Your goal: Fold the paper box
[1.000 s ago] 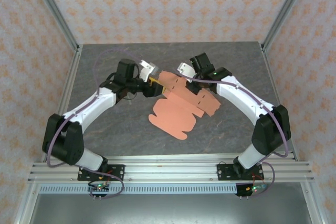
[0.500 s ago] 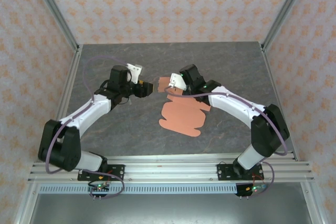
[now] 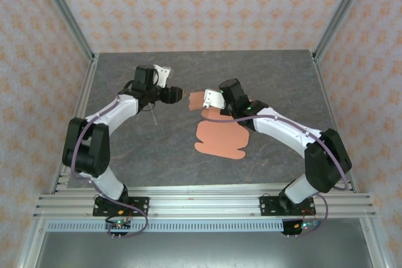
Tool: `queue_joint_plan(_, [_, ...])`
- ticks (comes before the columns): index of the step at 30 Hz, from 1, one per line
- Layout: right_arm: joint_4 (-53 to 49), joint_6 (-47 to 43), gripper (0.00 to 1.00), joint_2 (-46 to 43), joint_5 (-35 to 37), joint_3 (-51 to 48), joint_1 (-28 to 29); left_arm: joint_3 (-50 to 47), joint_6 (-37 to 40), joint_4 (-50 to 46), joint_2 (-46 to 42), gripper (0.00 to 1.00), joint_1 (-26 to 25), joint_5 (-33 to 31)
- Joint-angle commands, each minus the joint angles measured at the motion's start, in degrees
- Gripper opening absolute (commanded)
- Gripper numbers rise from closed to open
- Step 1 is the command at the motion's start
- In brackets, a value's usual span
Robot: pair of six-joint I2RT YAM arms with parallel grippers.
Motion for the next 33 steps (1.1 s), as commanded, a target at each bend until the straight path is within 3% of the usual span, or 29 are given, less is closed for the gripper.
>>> queue_joint_plan(1, [1.13, -0.65, 0.0, -1.62, -1.69, -0.21, -0.19, 5.63, 0.75, -5.43, 6.13, 0.67, 0.02, 0.62])
queue_joint_plan(7, [0.25, -0.07, 0.0, -1.59, -2.62, 0.21, -0.69, 14.46, 0.98, -9.5, 14.43, 0.58, -1.34, 8.59])
queue_joint_plan(16, [-0.73, 0.71, 0.0, -1.09, -3.06, 0.87, -1.05, 12.71, 5.17, -9.77, 13.59, 0.56, -5.12, 17.85])
queue_joint_plan(33, [-2.46, 0.15, 0.0, 1.79, -2.64, 2.87, -1.59, 8.76, 11.46, -14.21, 8.93, 0.54, -6.49, 22.87])
